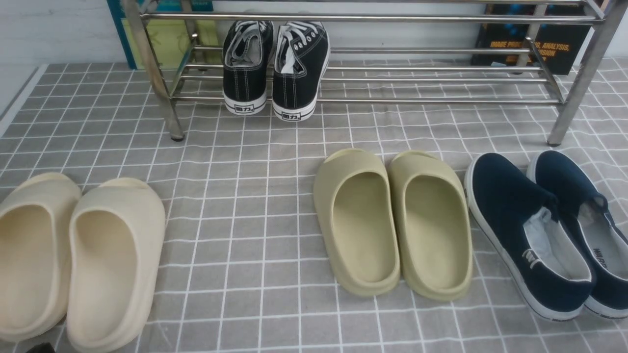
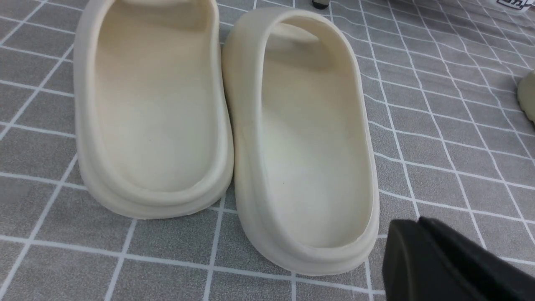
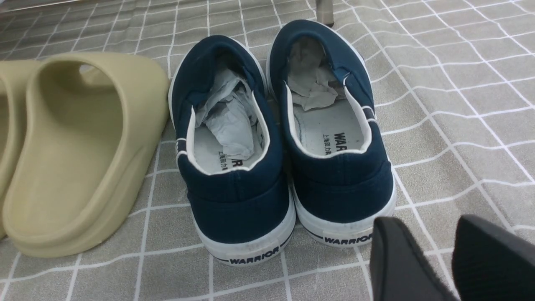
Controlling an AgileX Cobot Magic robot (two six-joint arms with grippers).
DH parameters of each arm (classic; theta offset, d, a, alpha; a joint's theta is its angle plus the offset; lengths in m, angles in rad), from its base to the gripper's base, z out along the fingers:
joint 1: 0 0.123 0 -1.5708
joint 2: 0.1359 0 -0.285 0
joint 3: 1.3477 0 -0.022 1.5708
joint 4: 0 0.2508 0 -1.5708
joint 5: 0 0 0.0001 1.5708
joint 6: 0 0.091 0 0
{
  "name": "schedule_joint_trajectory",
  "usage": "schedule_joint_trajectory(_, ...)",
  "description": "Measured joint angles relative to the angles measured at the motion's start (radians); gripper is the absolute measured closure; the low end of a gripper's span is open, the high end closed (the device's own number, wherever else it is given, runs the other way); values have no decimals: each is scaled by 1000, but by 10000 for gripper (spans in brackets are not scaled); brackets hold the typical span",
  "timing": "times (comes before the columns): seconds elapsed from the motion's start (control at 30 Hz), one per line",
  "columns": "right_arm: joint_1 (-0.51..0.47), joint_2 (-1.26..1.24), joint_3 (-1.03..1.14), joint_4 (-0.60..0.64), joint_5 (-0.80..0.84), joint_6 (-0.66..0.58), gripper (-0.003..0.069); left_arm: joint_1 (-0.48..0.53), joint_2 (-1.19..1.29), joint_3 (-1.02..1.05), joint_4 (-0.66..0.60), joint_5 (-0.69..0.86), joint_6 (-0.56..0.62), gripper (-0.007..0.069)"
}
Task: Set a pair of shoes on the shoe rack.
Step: Use the right arm to grab the shoe closest to it
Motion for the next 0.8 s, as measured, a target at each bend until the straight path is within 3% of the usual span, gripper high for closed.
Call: schedule_joint_trajectory(0.8,0,0,0,-11,0,-2,420,0,0,0,0,0,0,596)
